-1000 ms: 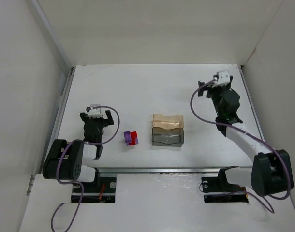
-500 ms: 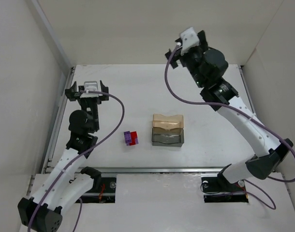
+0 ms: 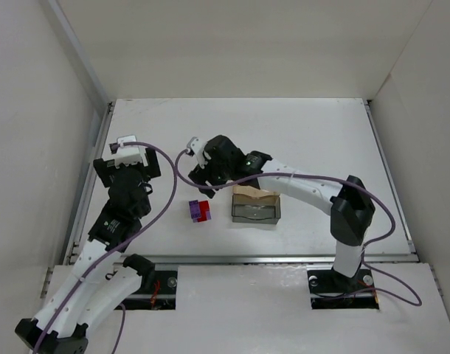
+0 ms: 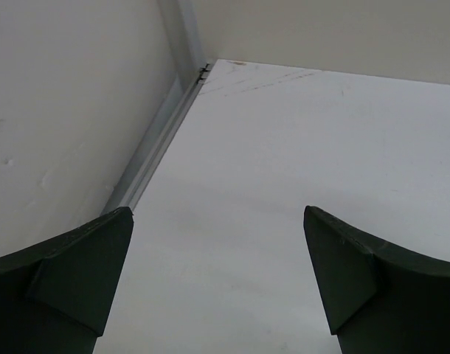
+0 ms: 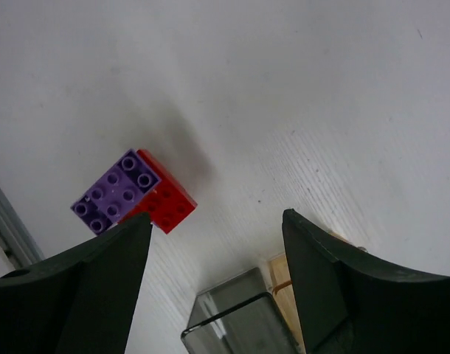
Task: Sort the legos into containers by color
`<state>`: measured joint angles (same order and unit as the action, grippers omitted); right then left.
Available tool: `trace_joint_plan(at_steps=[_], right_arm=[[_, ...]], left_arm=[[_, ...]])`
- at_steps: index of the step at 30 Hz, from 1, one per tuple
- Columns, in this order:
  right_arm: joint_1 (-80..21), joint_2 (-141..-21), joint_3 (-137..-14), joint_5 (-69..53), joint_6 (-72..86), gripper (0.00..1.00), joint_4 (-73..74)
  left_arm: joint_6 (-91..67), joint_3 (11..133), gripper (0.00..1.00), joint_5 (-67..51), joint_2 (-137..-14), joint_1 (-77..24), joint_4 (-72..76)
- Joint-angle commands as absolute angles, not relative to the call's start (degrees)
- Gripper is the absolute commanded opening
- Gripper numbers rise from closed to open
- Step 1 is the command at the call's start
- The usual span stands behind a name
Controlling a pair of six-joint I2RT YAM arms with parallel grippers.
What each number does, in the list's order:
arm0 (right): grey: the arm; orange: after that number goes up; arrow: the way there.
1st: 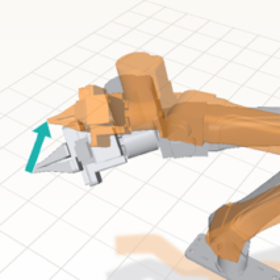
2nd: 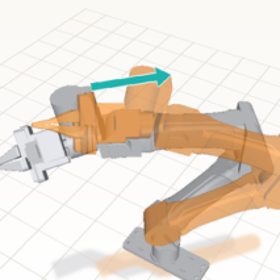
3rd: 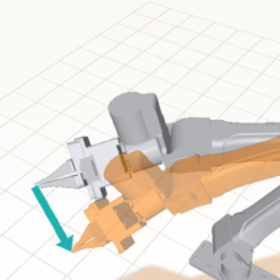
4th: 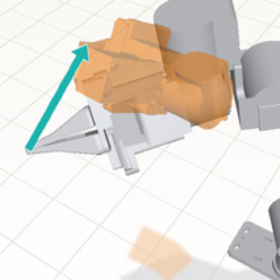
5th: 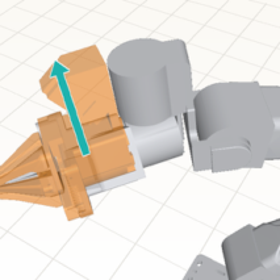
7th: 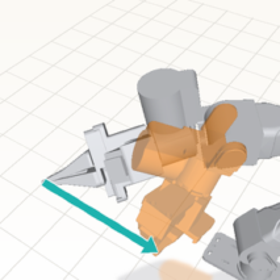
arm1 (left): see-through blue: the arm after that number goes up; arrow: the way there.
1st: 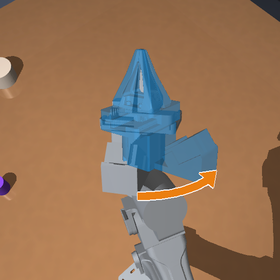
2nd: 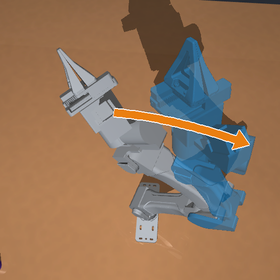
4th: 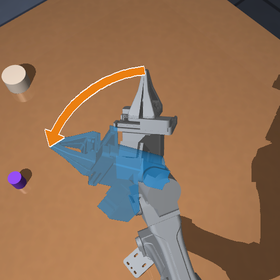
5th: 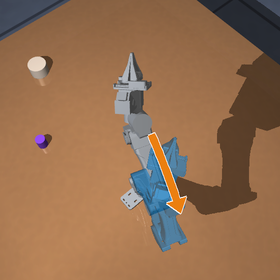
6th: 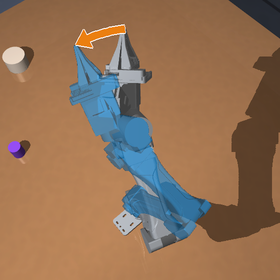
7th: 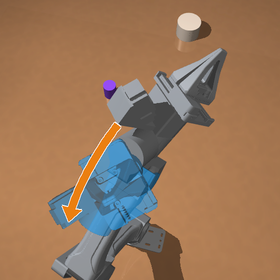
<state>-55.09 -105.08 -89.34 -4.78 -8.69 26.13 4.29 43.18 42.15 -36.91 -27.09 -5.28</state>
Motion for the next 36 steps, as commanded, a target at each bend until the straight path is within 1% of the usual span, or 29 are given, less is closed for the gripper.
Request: trace_joint_plan(at_steps=[1, 2, 5, 8, 10, 15, 19, 21, 25, 31, 33, 35, 36], right_arm=[[-55.3, -105.2, -96.2, 2.0, 8.7, 0.76, 27.9], [-55.8, -105.7, -97.1, 3.5, 12.9, 0.76, 28.7], [-58.8, -108.0, -99.2, 7.7, 18.2, 0.73, 32.3], [-62.0, -109.8, -101.2, 10.8, 21.4, 0.71, 35.1], [-63.5, -111.2, -103.3, 15.1, 23.9, 0.71, 39.7], [-64.1, -114.4, -104.8, 14.6, 28.5, 0.71, 42.7], [-64.1, -115.6, -103.5, 14.6, 31.7, 0.71, 42.0], [-64.6, -117.0, -103.4, 14.6, 31.7, 0.70, 41.5], [-65.6, -121.2, -107.5, 15.1, 31.7, 0.65, 42.8], [-66.2, -122.3, -108.0, 17.0, 31.7, 0.63, 43.6], [-66.2, -122.8, -109.2, 17.5, 31.7, 0.61, 43.6], [-66.2, -123.4, -109.8, 18.2, 31.7, 0.56, 44.9], [-66.2, -123.9, -109.8, 18.2, 32.3, 0.46, 44.9]], left_arm=[[0.6, 45.7, 1.00, 50.8, -36.4, -28.0, -4.2], [0.6, 45.7, 1.00, 52.0, -36.4, -28.6, -3.5], [0.6, 46.2, 1.00, 55.8, -36.4, -29.4, -1.6], [3.1, 45.0, 1.00, 58.8, -36.4, -31.8, 3.0], [5.4, 44.4, 1.00, 60.7, -36.4, -33.0, 5.2], [9.1, 43.3, 1.00, 62.9, -36.4, -36.8, 11.2], [10.4, 42.1, 1.00, 64.0, -34.6, -38.5, 12.6], [10.4, 41.5, 1.00, 64.0, -34.1, -39.6, 12.6], [10.4, 40.9, 1.00, 63.5, -32.9, -40.2, 12.6], [10.4, 40.3, 1.00, 63.5, -31.8, -40.2, 12.6], [10.4, 40.3, 1.00, 62.9, -31.8, -40.2, 12.0], [10.4, 40.3, 1.00, 62.9, -31.8, -40.2, 12.0], [10.4, 40.3, 1.00, 62.9, -31.8, -40.2, 12.0]])
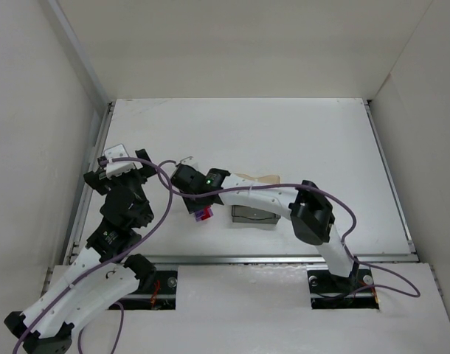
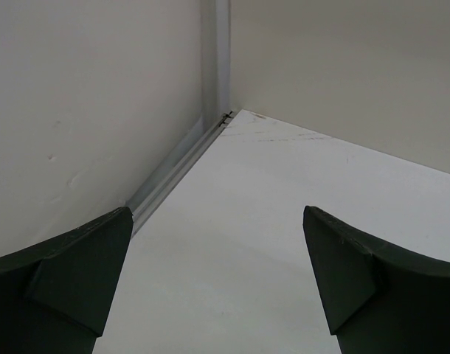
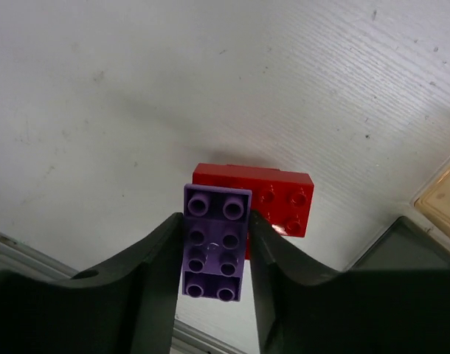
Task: Sort the legos into containers by color
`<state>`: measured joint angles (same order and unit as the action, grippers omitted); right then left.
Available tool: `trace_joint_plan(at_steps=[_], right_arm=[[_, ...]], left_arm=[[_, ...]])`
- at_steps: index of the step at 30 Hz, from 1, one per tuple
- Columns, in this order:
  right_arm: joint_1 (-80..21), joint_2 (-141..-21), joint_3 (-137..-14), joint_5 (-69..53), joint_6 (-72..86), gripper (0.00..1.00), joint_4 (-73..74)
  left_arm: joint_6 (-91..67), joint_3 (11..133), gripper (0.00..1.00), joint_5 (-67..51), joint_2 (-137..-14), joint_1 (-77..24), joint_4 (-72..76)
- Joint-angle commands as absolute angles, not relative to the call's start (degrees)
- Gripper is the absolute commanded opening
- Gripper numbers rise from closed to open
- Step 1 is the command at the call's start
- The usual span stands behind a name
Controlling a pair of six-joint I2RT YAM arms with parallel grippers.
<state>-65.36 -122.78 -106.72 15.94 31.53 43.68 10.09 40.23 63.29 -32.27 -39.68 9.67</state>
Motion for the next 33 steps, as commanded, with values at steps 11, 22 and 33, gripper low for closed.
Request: trace_joint_plan(at_steps=[11, 22, 33], right_arm=[[-64.1, -121.7, -107.2, 15.5, 31.7, 0.00, 42.5], [-49.4, -102.5, -91.3, -15.4, 23.2, 0.00, 17.6], [-43.2, -94.3, -85.8, -35.6, 19.7, 0.00, 10.4]], left_arm=[[6.1, 39.8, 0.95, 57.8, -31.3, -40.7, 3.6], [22.6, 35.5, 0.91, 12.4, -23.6, -42.9, -6.1], [24.0, 40.0, 0.85, -0.6, -37.8, -44.7, -5.2]])
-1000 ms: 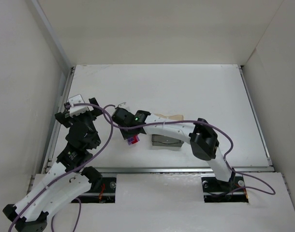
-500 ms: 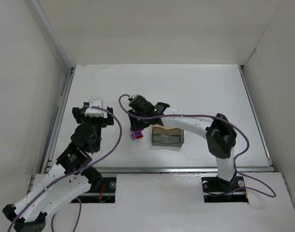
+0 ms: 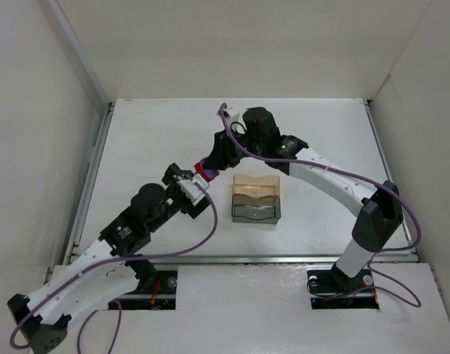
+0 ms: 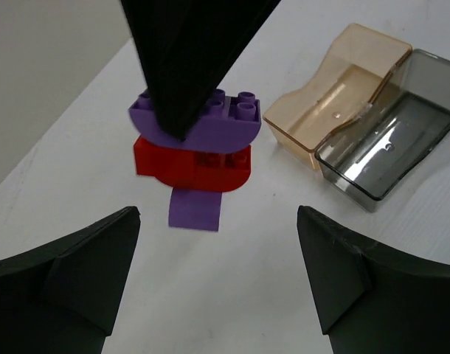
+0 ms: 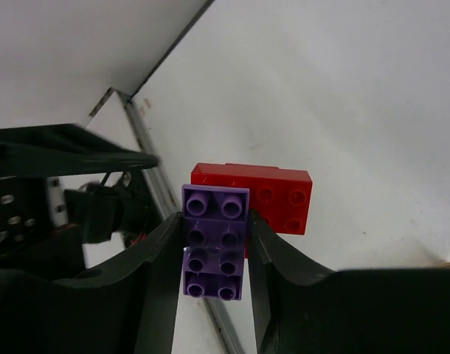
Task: Sort the legos into containers by color
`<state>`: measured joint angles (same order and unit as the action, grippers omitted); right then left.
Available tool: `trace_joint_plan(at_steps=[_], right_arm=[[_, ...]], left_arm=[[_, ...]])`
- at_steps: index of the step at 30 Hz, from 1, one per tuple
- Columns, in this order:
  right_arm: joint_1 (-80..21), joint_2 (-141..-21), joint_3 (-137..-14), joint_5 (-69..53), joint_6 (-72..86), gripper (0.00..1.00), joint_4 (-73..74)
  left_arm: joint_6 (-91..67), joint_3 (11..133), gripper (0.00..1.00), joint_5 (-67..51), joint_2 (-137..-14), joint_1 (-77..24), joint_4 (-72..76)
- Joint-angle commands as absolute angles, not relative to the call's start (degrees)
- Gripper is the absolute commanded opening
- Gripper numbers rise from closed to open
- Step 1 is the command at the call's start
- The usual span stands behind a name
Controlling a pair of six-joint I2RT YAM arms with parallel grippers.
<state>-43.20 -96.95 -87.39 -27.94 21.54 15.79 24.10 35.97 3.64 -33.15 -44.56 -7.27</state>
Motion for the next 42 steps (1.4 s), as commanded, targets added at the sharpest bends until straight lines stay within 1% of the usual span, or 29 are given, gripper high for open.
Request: trace_joint_plan(at_steps=[1, 3, 6, 7, 8, 12, 19, 21, 24, 26, 27, 28, 32, 33, 36, 37, 38, 39, 40, 42], right_arm=[[-43.2, -93.8, -85.8, -36.3, 19.7, 0.00, 10.4], [-43.2, -92.4, -84.2, -36.3, 18.6, 0.00, 10.4], [-42.7, -90.6, -82.1, -35.7, 17.9, 0.00, 10.4], [-42.7, -89.8, -82.1, -35.7, 17.9, 0.00, 10.4], [-42.7, -89.8, -81.5, -35.7, 17.4, 0.00, 10.4], [-42.2, -88.5, -80.3, -36.3, 16.7, 0.00, 10.4], [-41.7, -87.4, -79.8, -37.4, 16.2, 0.00, 10.4], [-41.7, -87.4, -79.8, -37.4, 16.2, 0.00, 10.4], [-41.7, -87.4, -79.8, -38.0, 15.6, 0.00, 10.4], [-41.7, -87.4, -79.3, -38.0, 15.6, 0.00, 10.4], [-41.7, -87.4, -79.3, -38.0, 15.6, 0.00, 10.4], [-41.7, -87.4, -79.3, -38.0, 15.6, 0.00, 10.4], [-41.7, -87.4, -79.3, -38.5, 15.6, 0.00, 10.4], [-41.7, -87.4, -79.3, -38.5, 15.6, 0.00, 10.4], [-41.7, -87.4, -79.3, -38.5, 15.6, 0.00, 10.4], [-41.7, -87.4, -79.3, -38.5, 15.6, 0.00, 10.4], [-41.7, -87.4, -79.3, -38.5, 16.2, 0.00, 10.4], [-41.7, -87.4, -79.3, -38.5, 16.2, 0.00, 10.4], [-41.7, -87.9, -79.3, -38.5, 16.2, 0.00, 10.4], [-41.7, -87.9, -79.9, -38.5, 16.2, 0.00, 10.4]], left_arm=[[24.0, 40.6, 0.85, -0.6, -39.0, -44.7, -4.7], [24.0, 41.7, 0.85, -0.1, -41.4, -44.7, -4.0], [24.0, 42.3, 0.76, -0.1, -41.4, -44.7, -3.5], [24.0, 42.3, 0.73, -1.1, -41.4, -44.7, -3.5], [24.7, 42.3, 0.66, -1.8, -40.8, -44.7, -3.5], [24.7, 42.3, 0.52, -4.7, -40.3, -44.7, -3.5], [24.7, 44.1, 0.53, -8.4, -42.2, -44.7, -4.7], [23.6, 44.6, 0.55, -7.7, -43.8, -44.7, -5.3], [22.9, 44.6, 0.53, -5.3, -44.4, -44.7, -4.7], [22.9, 44.6, 0.45, -4.4, -44.4, -44.7, -3.1], [22.9, 44.6, 0.38, -3.6, -44.4, -44.7, -2.3], [22.9, 45.2, 0.37, -3.6, -44.4, -44.7, -2.3], [22.3, 45.7, 0.25, -2.3, -45.7, -44.7, -2.3], [21.7, 45.7, 0.23, -2.3, -45.7, -44.7, -1.8], [21.7, 46.2, 0.22, -2.3, -46.3, -44.7, -1.8], [21.7, 46.2, 0.25, -2.3, -46.3, -44.7, -1.8], [22.3, 46.2, 0.36, -3.1, -46.3, -44.7, -1.8], [22.3, 46.2, 0.51, -3.1, -46.3, -44.7, -1.8], [22.9, 46.2, 0.61, -3.6, -46.3, -44.7, -1.8], [22.9, 46.2, 0.63, -3.6, -46.8, -44.7, -1.8]])
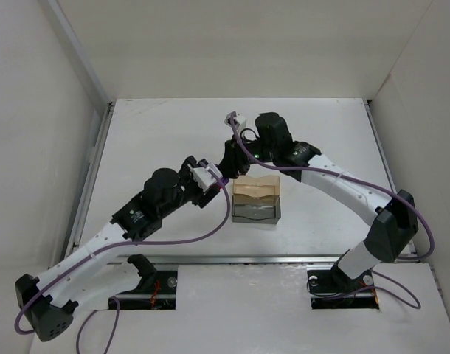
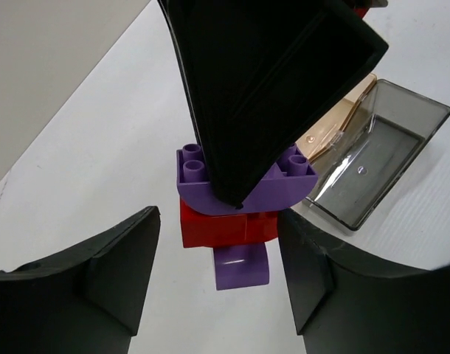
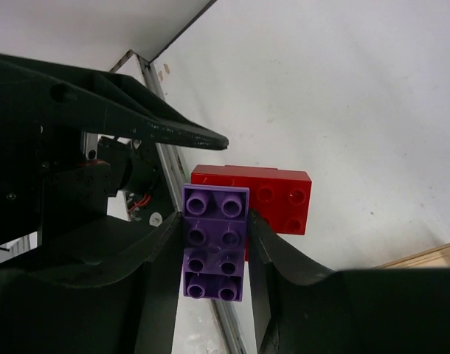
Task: Sort the legos into containers by color
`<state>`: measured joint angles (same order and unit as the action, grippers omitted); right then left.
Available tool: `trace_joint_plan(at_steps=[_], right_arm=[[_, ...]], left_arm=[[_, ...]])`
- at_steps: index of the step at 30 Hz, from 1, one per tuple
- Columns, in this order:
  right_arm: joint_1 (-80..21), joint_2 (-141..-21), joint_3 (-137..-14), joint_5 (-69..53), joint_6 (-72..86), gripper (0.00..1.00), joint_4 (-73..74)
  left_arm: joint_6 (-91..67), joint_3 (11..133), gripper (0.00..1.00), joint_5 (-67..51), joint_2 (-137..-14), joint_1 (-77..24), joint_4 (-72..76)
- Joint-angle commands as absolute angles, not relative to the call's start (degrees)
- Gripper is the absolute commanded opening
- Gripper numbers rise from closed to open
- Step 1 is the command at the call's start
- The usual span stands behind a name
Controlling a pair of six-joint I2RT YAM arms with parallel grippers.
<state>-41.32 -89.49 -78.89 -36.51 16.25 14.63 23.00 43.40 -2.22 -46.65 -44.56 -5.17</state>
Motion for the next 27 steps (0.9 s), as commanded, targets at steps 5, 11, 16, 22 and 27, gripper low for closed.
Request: trace_joint_plan(at_steps=[5, 11, 16, 22, 27], right_arm=[[-41.7, -88.4, -80.4, -38.5, 16.7, 0.00, 10.4], [-41.7, -88.4, -80.4, -39.0, 16.7, 0.00, 10.4], [-39.3, -88.1, -81.0, -35.3, 20.2, 0.00, 9.8], [-30.8, -83.6, -76.8, -27.0, 23.3, 0.00, 9.8], [-27.5, -79.6, -71.2, -25.7, 21.6, 0.00, 10.5]], left_arm=[[22.9, 45.7, 0.34, -2.6, -46.8, -44.7, -0.6], [22.9, 45.2, 0.00, -1.3, -46.8, -44.7, -0.1], [22.3, 44.6, 0.00, 0.1, -47.5, -44.7, -2.8], [21.7, 39.2, 0.00, 1.7, -48.0, -44.2, -6.3], [20.5, 38.7, 0.00, 1.2, -48.0, -44.2, -6.2]])
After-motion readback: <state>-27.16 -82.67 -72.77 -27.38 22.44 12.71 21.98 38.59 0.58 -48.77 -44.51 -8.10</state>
